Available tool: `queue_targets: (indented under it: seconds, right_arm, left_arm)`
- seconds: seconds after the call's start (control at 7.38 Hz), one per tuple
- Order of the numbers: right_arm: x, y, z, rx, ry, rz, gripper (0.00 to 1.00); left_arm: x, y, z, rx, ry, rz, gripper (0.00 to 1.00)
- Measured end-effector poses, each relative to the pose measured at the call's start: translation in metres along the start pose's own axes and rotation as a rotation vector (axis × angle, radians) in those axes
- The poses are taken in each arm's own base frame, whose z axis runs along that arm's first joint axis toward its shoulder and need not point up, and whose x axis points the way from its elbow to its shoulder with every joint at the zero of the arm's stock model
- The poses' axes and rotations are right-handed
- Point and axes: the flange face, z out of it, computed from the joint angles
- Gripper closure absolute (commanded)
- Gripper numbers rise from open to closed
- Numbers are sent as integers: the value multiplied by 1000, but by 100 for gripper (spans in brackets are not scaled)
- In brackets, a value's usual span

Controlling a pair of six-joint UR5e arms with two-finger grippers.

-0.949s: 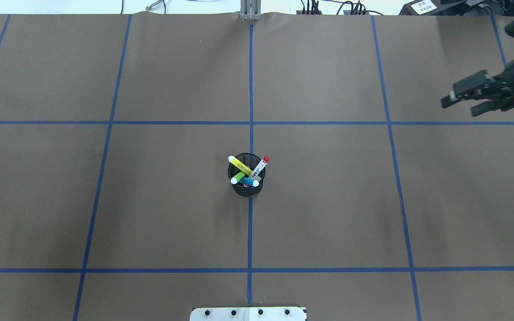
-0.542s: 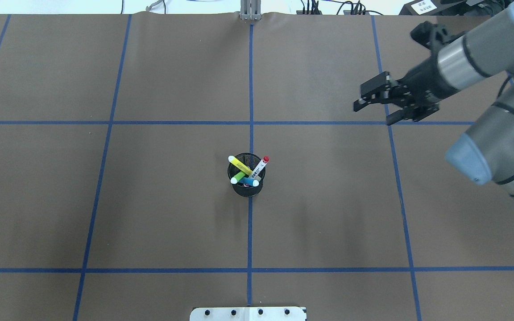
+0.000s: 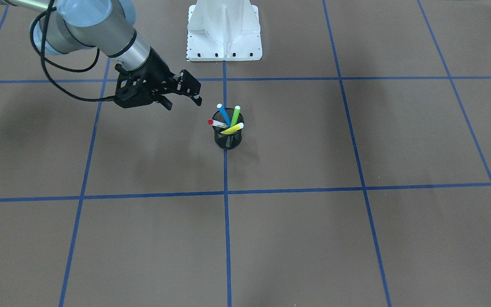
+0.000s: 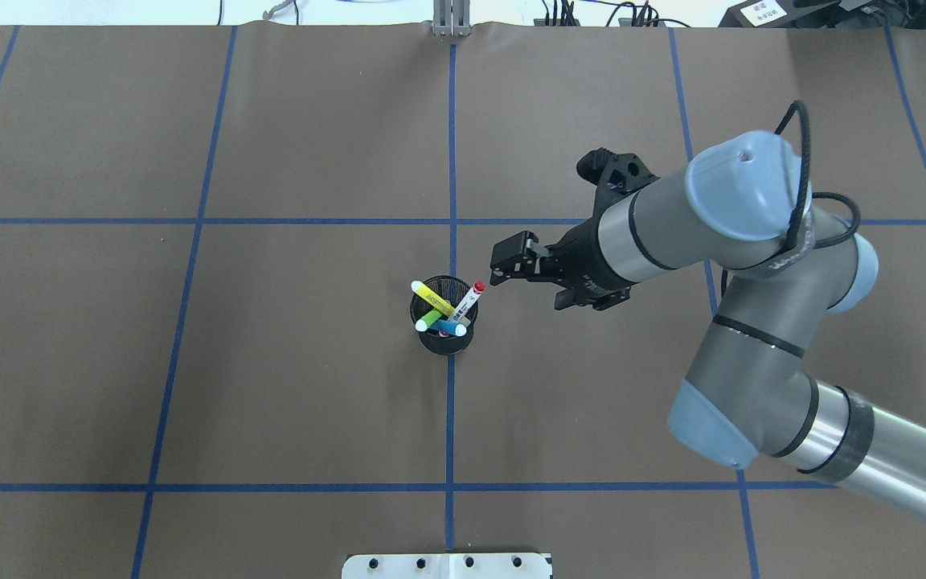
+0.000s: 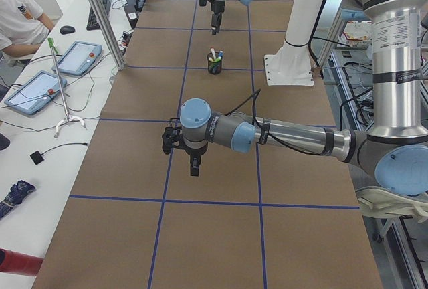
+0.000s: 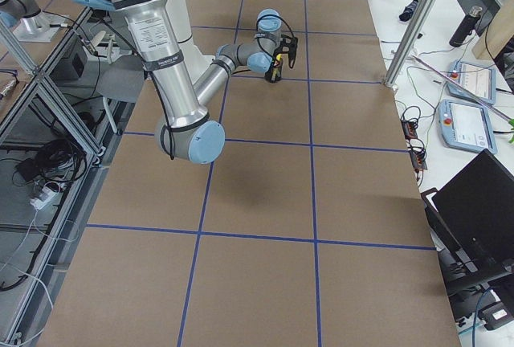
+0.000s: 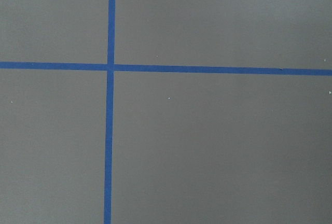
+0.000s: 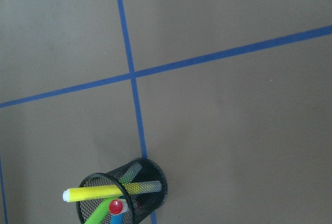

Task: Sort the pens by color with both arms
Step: 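Reach the right gripper over the black mesh pen cup, then grasp the blue marker in the cup with the right gripper and lift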

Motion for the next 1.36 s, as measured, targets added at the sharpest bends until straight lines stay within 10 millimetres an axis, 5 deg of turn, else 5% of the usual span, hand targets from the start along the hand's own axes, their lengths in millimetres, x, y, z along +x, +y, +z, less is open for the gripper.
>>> queue_targets:
  seconds: [0.41, 0.95, 1.36]
  right_arm:
    - [-24, 51, 41, 43, 0, -18, 13]
    - [-30, 52, 55, 93, 11, -21, 15]
    - [-27, 48, 62, 113, 20, -22, 29]
  left_arm:
    - [0, 0, 0, 0, 0, -1, 0]
    - [0, 0, 0, 0, 0, -1, 0]
    - [0, 0, 0, 0, 0, -1, 0]
